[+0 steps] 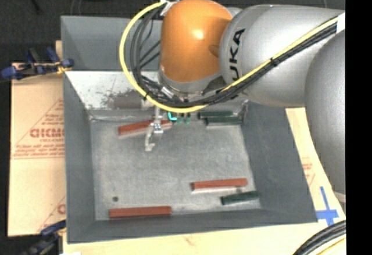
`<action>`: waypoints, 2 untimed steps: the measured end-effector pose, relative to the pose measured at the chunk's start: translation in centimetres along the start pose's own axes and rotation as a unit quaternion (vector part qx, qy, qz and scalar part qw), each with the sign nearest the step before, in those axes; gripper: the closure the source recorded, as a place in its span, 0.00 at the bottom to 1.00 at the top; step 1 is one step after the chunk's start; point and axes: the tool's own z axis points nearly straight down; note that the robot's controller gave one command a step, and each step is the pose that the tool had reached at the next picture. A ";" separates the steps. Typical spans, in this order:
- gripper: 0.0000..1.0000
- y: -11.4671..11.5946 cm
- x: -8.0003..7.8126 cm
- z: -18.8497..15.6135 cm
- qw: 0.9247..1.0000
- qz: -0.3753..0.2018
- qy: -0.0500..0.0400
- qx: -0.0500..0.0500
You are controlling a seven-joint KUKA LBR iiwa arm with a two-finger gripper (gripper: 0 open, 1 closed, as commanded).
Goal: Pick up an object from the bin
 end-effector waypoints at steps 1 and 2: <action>0.00 -0.1 -0.1 -0.5 1.000 0.001 -0.004 -0.001; 0.00 -1.3 -0.8 4.2 0.999 0.031 -0.007 -0.001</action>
Offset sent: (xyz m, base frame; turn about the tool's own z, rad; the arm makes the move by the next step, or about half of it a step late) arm 0.0117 -0.0308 -0.1060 0.1438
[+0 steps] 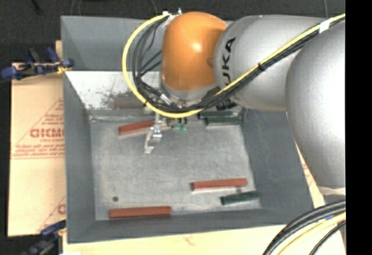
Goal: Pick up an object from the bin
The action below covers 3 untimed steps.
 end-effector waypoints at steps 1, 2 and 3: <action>0.00 -0.4 -1.0 6.0 1.000 -0.025 0.001 0.001; 1.00 -0.8 -2.6 9.6 0.999 0.032 -0.014 -0.004; 1.00 -0.8 -2.6 9.6 0.999 0.032 -0.014 -0.004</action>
Offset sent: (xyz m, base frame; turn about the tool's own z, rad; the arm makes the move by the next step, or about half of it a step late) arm 0.0140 -0.0097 -0.1115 0.0625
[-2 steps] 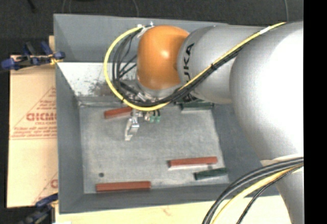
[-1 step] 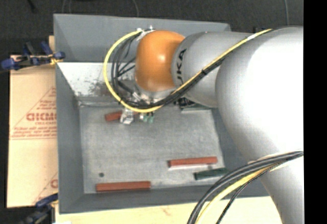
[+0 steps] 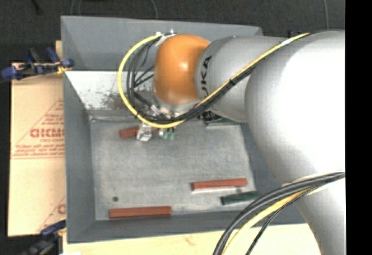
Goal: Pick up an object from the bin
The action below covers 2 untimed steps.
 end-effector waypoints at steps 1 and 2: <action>1.00 -0.1 0.4 -3.4 1.000 -0.001 0.019 0.006; 0.00 1.0 -0.9 -5.6 1.000 0.007 0.017 0.005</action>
Offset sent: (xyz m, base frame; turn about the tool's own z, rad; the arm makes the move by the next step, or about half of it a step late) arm 0.0062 0.0088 0.0557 0.0155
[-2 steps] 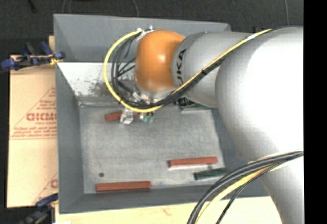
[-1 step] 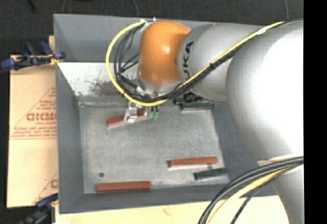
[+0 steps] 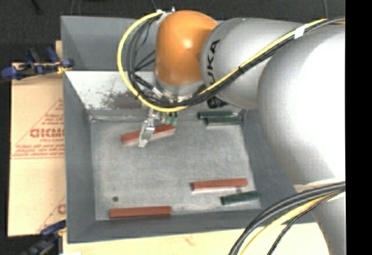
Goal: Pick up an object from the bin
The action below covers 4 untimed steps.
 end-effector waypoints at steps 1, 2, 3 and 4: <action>0.00 0.0 0.0 0.0 1.000 0.000 0.000 0.000; 1.00 -0.2 2.3 6.2 1.000 0.018 0.001 -0.002; 1.00 -0.2 2.3 6.2 1.000 0.019 0.001 -0.002; 1.00 1.9 1.1 -9.6 1.000 0.001 -0.002 -0.001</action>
Offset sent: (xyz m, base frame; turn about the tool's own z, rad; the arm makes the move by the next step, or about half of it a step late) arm -0.0269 -0.0005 -0.0723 0.0375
